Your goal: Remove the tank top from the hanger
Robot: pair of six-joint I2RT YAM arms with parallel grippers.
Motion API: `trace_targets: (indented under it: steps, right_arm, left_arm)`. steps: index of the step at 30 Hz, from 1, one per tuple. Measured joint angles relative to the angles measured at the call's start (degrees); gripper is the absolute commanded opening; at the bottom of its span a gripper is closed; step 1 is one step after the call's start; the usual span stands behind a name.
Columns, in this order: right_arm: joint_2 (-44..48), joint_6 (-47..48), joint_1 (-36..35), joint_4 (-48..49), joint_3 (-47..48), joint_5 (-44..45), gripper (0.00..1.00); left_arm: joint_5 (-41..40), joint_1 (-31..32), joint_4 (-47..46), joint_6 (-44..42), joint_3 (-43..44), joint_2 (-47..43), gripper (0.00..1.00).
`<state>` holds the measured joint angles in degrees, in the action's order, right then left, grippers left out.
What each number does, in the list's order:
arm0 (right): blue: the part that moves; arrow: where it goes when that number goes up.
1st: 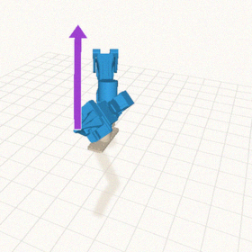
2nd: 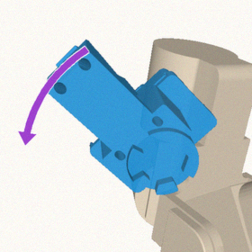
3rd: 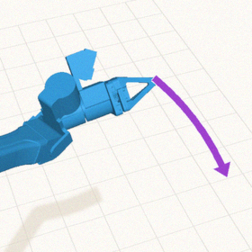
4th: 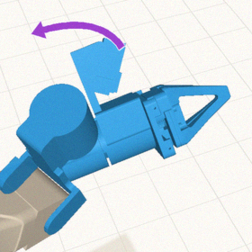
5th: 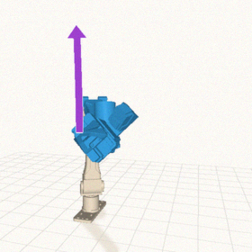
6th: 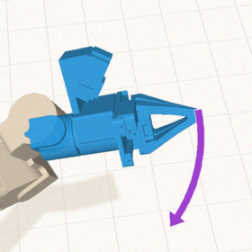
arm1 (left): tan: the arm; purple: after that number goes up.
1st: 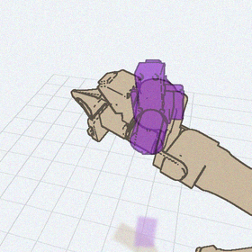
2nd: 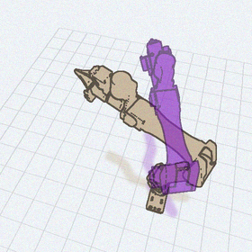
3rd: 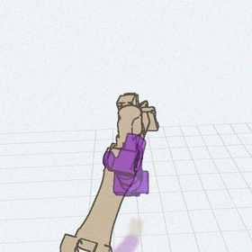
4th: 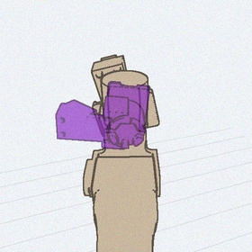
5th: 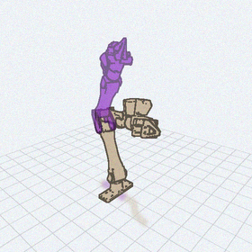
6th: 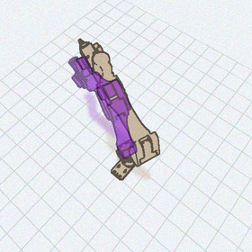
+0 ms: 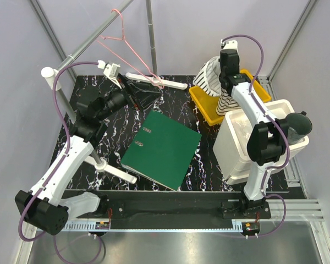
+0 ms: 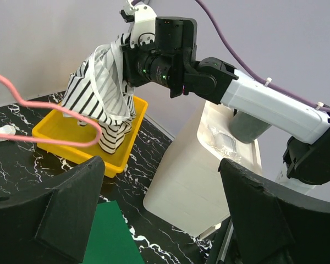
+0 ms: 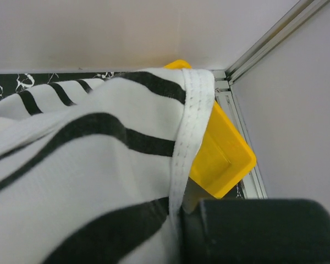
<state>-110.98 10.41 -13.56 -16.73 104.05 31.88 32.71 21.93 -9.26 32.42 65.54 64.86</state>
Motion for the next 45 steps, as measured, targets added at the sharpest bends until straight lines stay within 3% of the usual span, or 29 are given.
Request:
trace_targets:
  steps: [5,8,10,11,16,20,25,32,41,45]
  right_arm:
    - [0.02,0.24,1.70,2.51,-0.48,-1.29,0.34]
    - [0.02,0.35,2.45,4.07,-1.53,-1.36,0.54]
    - [0.02,0.48,2.73,4.57,-2.10,-1.27,0.56]
    - [0.02,0.57,2.80,4.74,-2.27,-1.18,0.63]
    - [1.75,-0.33,2.82,5.11,-5.05,-1.11,0.68]
    - [5.62,-3.56,2.82,4.33,-8.02,-3.23,0.85]
    - [11.10,-9.51,2.80,0.07,-8.15,-8.39,0.98]
    - [17.09,-16.24,0.24,-8.28,-8.68,-15.78,1.00]
    - [31.85,-25.18,-15.93,-12.66,-19.89,-22.80,1.00]
    - [35.54,-31.10,-22.93,-10.58,-26.86,-24.98,1.00]
  left_arm:
    - [0.20,0.00,-0.33,0.00,0.00,0.00,0.90]
    - [0.37,0.00,-0.33,0.00,0.00,0.00,0.90]
    - [0.50,-0.02,-0.35,0.00,0.00,0.00,0.90]
    - [0.55,0.00,-0.35,0.00,0.00,0.00,0.90]
    - [0.72,0.00,-0.44,0.04,0.00,0.00,0.90]
    - [1.20,0.00,-0.92,0.35,0.00,0.02,0.90]
    - [2.10,0.22,-1.97,1.16,0.00,0.13,0.90]
    - [1.88,5.88,-2.16,0.98,0.68,0.52,0.90]
    - [1.29,12.61,-0.70,1.25,2.27,1.18,0.89]
    - [-1.60,14.21,-1.05,3.21,-3.21,-3.10,0.89]
